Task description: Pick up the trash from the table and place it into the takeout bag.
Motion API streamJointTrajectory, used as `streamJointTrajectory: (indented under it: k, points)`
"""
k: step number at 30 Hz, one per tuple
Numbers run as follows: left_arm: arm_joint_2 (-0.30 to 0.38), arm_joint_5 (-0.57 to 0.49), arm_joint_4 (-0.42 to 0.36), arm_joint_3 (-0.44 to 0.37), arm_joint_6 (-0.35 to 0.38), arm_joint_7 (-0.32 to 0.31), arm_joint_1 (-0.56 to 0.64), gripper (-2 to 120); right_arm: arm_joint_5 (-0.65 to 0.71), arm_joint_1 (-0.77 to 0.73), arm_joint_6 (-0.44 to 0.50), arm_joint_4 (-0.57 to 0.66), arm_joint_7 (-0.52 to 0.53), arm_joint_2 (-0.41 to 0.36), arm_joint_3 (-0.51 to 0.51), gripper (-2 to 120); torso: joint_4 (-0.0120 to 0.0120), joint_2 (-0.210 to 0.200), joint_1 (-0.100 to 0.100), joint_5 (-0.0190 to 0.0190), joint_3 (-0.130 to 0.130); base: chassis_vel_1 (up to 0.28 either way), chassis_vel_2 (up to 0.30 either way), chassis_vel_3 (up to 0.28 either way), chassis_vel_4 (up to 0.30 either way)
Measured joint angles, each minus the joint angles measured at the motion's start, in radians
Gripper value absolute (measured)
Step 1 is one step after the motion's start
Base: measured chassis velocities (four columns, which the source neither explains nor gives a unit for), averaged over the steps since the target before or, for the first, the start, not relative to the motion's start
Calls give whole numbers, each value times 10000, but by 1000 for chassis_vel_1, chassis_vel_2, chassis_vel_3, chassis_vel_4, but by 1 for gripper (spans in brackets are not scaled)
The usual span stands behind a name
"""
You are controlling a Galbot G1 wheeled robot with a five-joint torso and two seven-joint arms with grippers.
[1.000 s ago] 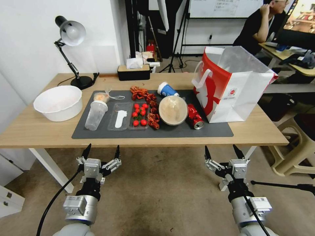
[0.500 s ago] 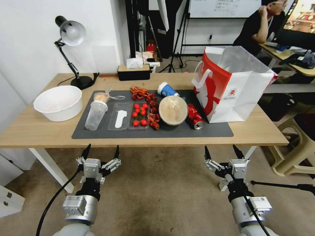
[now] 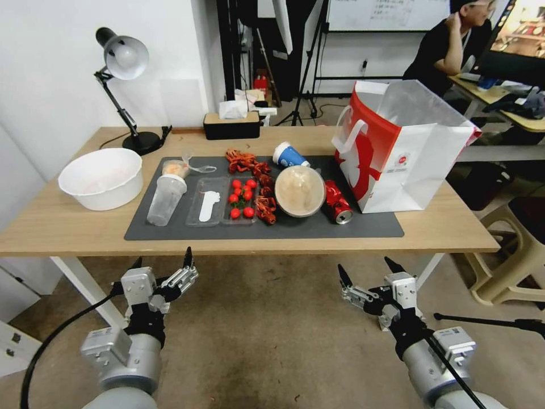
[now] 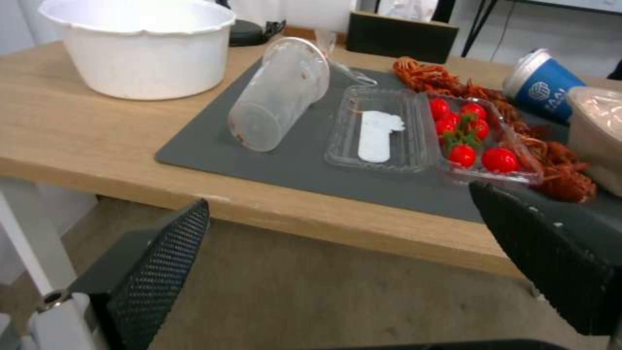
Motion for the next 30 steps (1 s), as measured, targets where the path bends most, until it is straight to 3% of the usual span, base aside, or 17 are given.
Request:
streamJointTrajectory:
  k: [18, 25, 30]
  points:
    - [47, 132, 81, 38, -135, 103, -51, 100, 151, 160, 76, -112, 208, -76, 120, 100, -1, 0, 0, 2, 0, 0, 0, 0, 0]
    - [184, 131, 282, 14, -172, 170, -158, 100, 712, 700, 319, -478, 257, -732, 198, 100, 0, 0, 0, 3, 0, 0, 0, 0, 0]
    - [284, 101, 433, 24, -252, 232, -247, 100, 2013, 1963, 496, -1145, 324, -1847, 273, 100, 0, 0, 0, 3, 0, 0, 0, 0, 0]
